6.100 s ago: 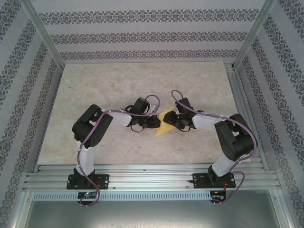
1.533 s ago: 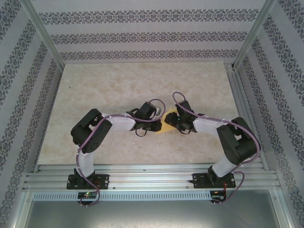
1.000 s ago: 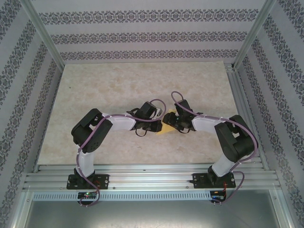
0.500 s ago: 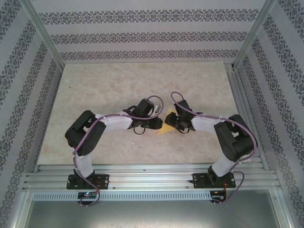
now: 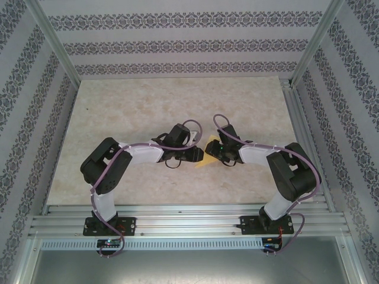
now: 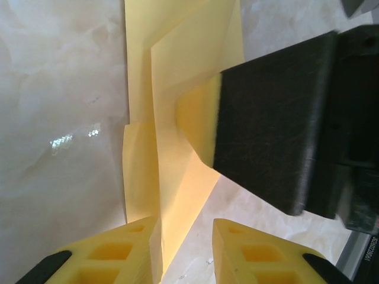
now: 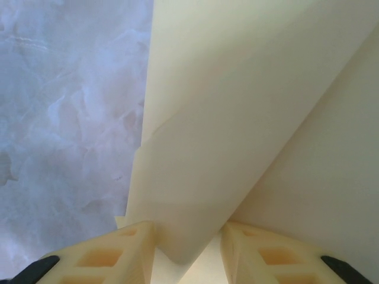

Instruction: Fold a paper plane with a square sheet of paper (pick it up from the middle)

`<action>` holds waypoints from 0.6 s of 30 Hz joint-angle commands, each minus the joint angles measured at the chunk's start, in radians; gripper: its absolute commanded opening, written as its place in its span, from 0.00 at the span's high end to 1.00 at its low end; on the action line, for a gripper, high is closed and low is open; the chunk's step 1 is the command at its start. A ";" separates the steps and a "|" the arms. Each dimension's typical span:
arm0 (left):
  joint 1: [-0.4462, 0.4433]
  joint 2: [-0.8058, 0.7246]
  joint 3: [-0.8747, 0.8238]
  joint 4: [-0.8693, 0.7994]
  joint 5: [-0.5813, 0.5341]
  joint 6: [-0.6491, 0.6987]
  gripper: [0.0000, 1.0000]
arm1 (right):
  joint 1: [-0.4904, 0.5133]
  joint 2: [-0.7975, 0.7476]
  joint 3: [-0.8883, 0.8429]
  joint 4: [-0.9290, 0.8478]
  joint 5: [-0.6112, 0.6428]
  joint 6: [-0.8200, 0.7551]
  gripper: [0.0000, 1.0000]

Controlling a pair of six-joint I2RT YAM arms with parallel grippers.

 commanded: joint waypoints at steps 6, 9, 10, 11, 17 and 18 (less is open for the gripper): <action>0.019 0.061 0.044 0.082 0.076 -0.009 0.67 | -0.043 -0.038 -0.082 0.080 -0.064 0.024 0.61; 0.023 0.066 0.051 0.095 0.087 -0.005 0.67 | -0.051 -0.033 -0.088 0.101 -0.094 0.029 0.61; 0.024 0.066 0.052 0.101 0.090 -0.002 0.67 | -0.052 -0.030 -0.092 0.111 -0.102 0.033 0.61; 0.023 0.069 0.055 0.102 0.091 -0.001 0.67 | -0.055 -0.026 -0.096 0.125 -0.111 0.037 0.61; 0.025 0.106 0.079 0.091 0.092 0.022 0.69 | -0.062 -0.015 -0.108 0.171 -0.142 0.055 0.62; 0.025 0.110 0.082 0.087 0.089 0.027 0.69 | -0.063 -0.015 -0.110 0.175 -0.147 0.057 0.63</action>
